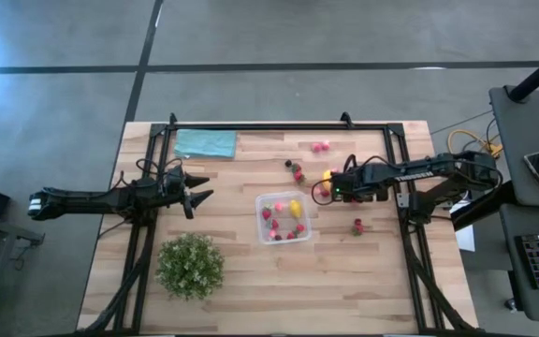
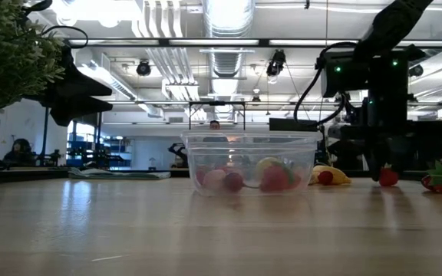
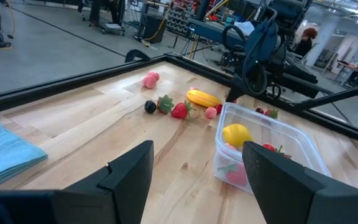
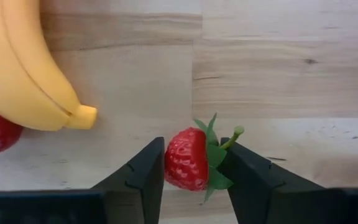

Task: Pick and placing Produce into tupperware
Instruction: Put the strawberry into the transparent container

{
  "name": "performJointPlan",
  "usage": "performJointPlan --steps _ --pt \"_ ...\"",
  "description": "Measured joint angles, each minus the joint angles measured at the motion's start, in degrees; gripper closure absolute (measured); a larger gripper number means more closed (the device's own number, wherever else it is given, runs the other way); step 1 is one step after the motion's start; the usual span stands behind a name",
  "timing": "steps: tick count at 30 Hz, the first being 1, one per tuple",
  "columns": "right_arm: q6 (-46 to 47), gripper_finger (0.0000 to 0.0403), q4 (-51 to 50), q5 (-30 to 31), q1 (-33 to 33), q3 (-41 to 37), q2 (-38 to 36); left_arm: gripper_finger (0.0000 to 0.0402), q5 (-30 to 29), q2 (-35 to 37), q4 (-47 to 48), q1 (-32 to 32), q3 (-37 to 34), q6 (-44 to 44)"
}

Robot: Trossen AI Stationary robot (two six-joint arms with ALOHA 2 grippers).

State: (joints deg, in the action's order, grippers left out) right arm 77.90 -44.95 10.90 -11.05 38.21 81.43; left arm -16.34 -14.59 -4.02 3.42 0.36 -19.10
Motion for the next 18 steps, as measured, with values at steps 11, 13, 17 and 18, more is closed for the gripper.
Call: performJointPlan --steps 11,13,17,18 --pt "-7.0 0.0279 0.4 -4.7 1.0 8.2 0.0 0.0169 0.0 0.0 0.0 0.0 0.0 0.0" --pt "-8.2 0.0282 0.3 -5.3 1.8 10.6 0.0 0.0169 0.0 0.0 0.0 0.0 0.0 0.0" --pt "-8.7 0.0287 0.4 -5.3 3.0 15.5 0.0 0.0169 0.0 0.0 0.0 0.0 0.0 0.0" --pt "-8.9 0.0287 0.5 -5.3 3.3 16.7 0.1 0.0169 0.0 0.0 0.0 0.0 0.0 0.0"
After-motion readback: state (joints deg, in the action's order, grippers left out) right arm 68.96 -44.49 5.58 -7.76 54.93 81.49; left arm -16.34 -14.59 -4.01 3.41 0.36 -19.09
